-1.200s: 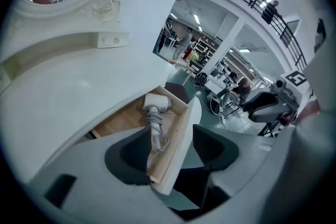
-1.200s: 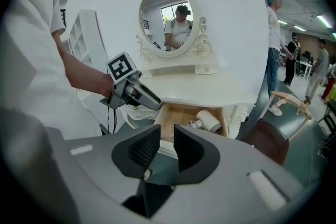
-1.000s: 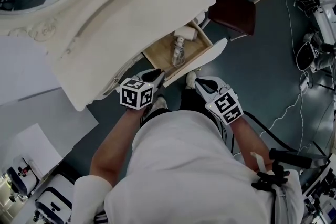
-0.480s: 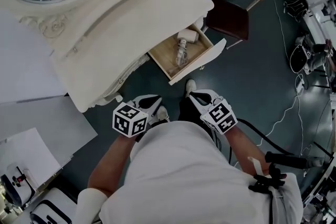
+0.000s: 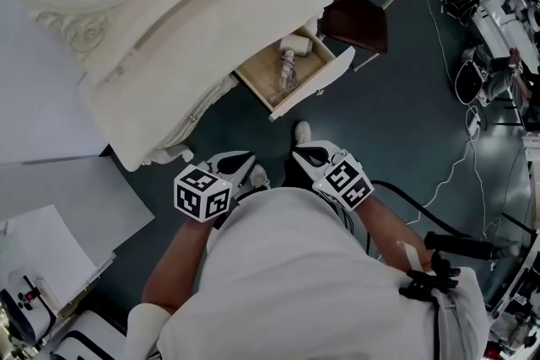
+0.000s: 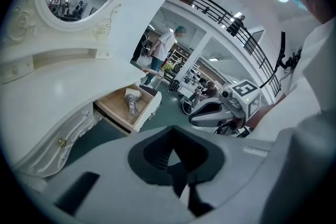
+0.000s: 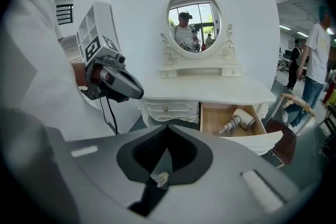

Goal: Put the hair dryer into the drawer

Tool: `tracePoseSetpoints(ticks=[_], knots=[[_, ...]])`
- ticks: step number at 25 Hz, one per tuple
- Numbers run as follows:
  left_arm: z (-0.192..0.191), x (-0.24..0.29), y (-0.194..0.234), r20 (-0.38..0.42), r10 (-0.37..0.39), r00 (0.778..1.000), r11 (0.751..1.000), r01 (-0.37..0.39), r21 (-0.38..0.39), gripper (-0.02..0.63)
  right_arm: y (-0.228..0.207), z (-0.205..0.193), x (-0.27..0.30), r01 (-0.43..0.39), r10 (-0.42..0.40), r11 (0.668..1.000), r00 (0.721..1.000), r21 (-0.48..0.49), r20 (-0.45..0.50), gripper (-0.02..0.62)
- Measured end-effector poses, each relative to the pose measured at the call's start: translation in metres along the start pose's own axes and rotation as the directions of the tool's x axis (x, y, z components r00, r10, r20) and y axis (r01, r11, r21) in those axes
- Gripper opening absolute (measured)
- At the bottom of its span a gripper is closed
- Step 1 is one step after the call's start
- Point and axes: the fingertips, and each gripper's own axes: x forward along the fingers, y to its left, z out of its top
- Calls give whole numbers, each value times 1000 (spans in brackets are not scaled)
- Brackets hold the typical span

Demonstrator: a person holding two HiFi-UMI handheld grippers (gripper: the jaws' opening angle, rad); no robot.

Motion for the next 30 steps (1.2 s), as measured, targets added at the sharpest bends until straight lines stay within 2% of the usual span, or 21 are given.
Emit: tracePoseSetpoints(ticks=[15, 22, 30], knots=[[-17, -42, 1, 22, 10, 1000, 999, -10, 40, 2, 44, 9, 15, 4, -3, 1000, 1000, -29, 8, -2], [-26, -49, 9, 26, 18, 999, 999, -19, 27, 2, 52, 13, 23, 3, -3, 999, 1000, -48, 3, -2], [-29, -42, 5, -7, 5, 1000, 999, -5, 51, 2, 50, 11, 15, 23, -24, 999, 1000, -46, -7, -3]])
